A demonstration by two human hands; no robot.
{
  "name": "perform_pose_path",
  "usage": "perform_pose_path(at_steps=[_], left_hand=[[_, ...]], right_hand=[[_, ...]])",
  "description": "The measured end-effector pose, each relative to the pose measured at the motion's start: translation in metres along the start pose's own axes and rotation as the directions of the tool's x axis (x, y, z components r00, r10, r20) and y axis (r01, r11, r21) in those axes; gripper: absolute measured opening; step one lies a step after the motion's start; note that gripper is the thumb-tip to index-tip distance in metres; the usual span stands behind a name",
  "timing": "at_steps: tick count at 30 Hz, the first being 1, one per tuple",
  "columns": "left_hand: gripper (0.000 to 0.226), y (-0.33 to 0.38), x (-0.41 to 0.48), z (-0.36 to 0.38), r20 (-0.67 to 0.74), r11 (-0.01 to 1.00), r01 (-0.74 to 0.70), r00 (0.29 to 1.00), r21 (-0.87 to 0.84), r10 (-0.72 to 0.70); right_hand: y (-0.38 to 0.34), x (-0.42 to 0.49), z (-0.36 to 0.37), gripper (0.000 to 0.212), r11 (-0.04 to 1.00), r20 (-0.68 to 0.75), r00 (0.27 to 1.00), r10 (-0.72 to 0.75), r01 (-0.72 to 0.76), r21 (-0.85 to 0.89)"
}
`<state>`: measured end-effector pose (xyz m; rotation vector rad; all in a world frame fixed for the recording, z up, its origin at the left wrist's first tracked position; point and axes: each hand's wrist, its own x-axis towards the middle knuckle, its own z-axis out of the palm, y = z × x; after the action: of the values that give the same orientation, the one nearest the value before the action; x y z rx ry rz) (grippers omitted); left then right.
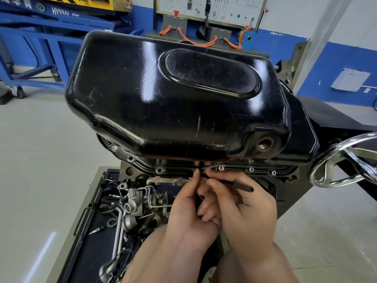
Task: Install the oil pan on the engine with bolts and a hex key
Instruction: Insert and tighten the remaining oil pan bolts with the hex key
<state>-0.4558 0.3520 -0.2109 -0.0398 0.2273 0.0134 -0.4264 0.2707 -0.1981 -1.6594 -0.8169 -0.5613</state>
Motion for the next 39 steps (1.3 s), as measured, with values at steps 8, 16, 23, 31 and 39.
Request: perform_pose_path(at_steps=[8, 16, 23, 31, 39], left_hand=[[0.013, 0.001, -0.001, 0.002, 0.007, 0.999, -0.031, 1.000, 0.030, 0.030], [0.032, 0.002, 0.008, -0.004, 0.051, 0.999, -0.040, 0.998, -0.005, 0.040], [0.028, 0.000, 0.006, -0.005, 0.072, 0.998, -0.042, 0.997, 0.047, 0.038], [0.020, -0.001, 0.002, 0.001, 0.050, 1.000, -0.022, 0.999, 0.018, 0.021], [0.026, 0.000, 0.005, -0.003, 0.060, 1.000, -0.013, 0.998, 0.018, 0.012]], right_hand=[[-0.003, 0.003, 0.004, 0.006, 1.000, -0.041, 0.999, -0.018, 0.018, 0.009], [-0.004, 0.000, 0.000, 0.020, 0.996, 0.099, 0.992, -0.083, 0.085, -0.019], [-0.005, 0.005, -0.002, 0.016, 0.985, 0.025, 0.990, -0.140, 0.142, -0.097], [-0.003, 0.006, 0.003, 0.013, 0.989, -0.025, 0.996, -0.088, 0.085, -0.125], [-0.009, 0.005, -0.013, 0.039, 0.976, 0.194, 0.974, -0.116, 0.149, -0.159]])
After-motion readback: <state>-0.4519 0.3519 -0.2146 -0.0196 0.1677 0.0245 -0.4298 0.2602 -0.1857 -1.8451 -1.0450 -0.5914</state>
